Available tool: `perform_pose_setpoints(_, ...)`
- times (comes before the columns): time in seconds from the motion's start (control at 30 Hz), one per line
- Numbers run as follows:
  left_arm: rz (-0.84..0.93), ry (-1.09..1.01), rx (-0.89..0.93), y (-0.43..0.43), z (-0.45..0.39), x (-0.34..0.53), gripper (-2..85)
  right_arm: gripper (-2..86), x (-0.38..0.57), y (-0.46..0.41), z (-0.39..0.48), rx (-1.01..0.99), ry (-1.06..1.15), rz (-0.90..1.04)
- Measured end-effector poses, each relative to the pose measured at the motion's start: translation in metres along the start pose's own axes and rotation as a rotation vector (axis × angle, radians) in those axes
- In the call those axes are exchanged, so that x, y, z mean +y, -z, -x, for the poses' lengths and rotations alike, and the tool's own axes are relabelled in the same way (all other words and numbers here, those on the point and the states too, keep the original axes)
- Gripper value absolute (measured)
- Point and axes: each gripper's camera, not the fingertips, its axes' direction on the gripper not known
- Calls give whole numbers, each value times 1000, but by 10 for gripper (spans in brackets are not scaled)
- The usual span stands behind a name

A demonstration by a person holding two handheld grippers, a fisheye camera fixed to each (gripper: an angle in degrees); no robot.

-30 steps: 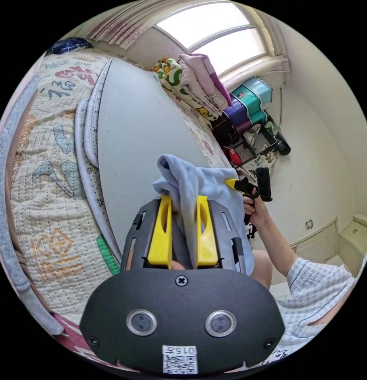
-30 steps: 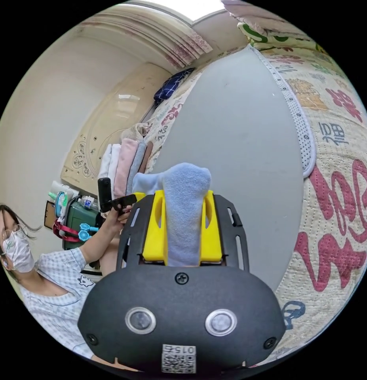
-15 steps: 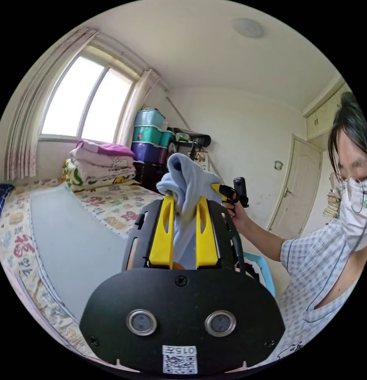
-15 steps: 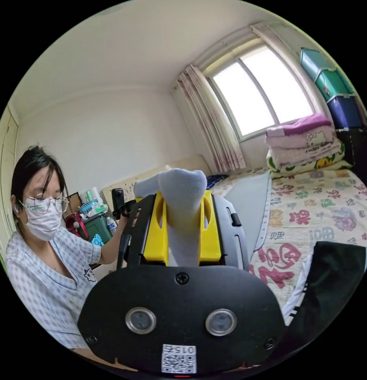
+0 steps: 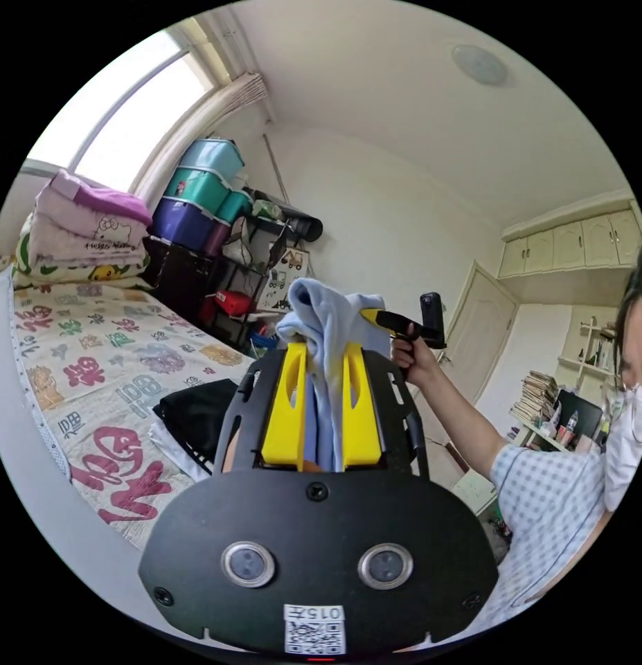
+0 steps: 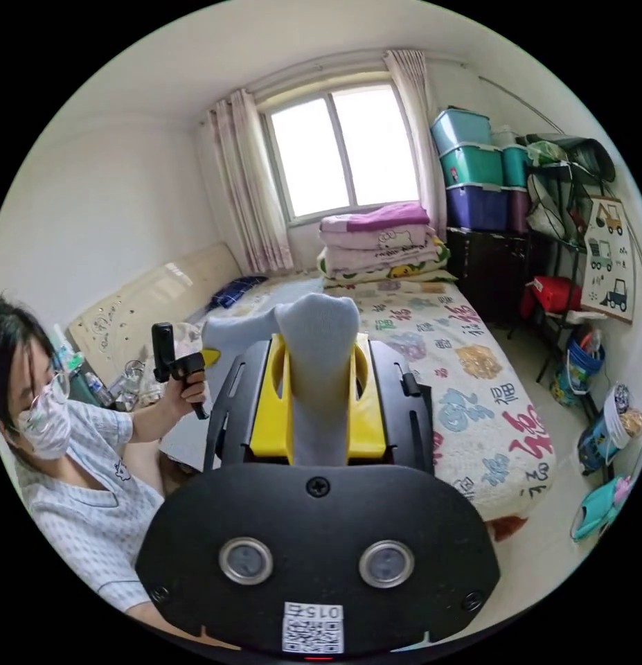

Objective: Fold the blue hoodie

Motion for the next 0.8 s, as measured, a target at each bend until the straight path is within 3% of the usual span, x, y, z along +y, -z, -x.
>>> perform_pose_setpoints(0.1,68,98,-119,-72,54,8,80,124,-16,-92,-42,94,-73,158)
perform_pose_setpoints(0.2,244,160,-342,-147,128,19,78,119,-6,-200,-85,286,-251,310)
perform_pose_setpoints(0.23,348,236,-468,-169,155,27,70,102,9,-237,-93,355,-320,335)
perform_pose_setpoints(0.27,391,225,-480,-182,167,32,66,51,27,-272,-98,371,-393,343)
perform_pose_setpoints(0.37,393,72,-518,-193,145,31,65,12,75,-364,-94,285,-471,513)
perform_pose_setpoints(0.47,461,-98,-609,-200,113,29,56,3,84,-375,-56,403,-366,472)
perform_pose_setpoints(0.57,432,-62,-580,-170,92,26,19,-3,75,-369,-36,436,-457,560)
perform_pose_setpoints(0.63,380,-43,-575,-140,76,30,3,-4,64,-343,-14,364,-532,479)
perform_pose_setpoints(0.8,338,-7,-538,-40,32,46,-7,-5,35,-215,85,-43,-793,-87)
